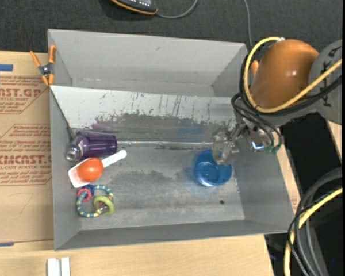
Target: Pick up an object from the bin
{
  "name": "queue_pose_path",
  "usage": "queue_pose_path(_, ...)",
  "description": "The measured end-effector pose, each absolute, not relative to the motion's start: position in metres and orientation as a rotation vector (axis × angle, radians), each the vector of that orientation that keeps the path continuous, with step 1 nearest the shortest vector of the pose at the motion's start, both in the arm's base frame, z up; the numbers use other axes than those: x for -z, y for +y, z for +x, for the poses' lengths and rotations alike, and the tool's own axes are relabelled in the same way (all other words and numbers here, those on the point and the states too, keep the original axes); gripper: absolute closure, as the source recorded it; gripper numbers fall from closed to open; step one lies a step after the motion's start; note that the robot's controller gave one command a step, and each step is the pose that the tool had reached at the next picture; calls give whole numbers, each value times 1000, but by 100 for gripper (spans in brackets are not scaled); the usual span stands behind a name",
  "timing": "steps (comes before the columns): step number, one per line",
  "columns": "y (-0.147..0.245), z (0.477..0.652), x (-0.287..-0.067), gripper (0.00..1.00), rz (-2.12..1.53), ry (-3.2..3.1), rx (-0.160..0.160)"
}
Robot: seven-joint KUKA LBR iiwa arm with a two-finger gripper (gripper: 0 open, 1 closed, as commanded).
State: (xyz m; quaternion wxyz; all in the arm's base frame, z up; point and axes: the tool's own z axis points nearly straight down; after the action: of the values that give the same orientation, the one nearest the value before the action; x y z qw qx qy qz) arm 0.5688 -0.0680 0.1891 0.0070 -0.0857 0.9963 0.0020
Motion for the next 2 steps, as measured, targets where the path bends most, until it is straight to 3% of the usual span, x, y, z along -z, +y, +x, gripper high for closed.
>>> queue_pose_path(1,-78,565,-172,0,-509,3086,-6)
queue_pose_path(2,-79,565,-171,0,-506,3087,-7)
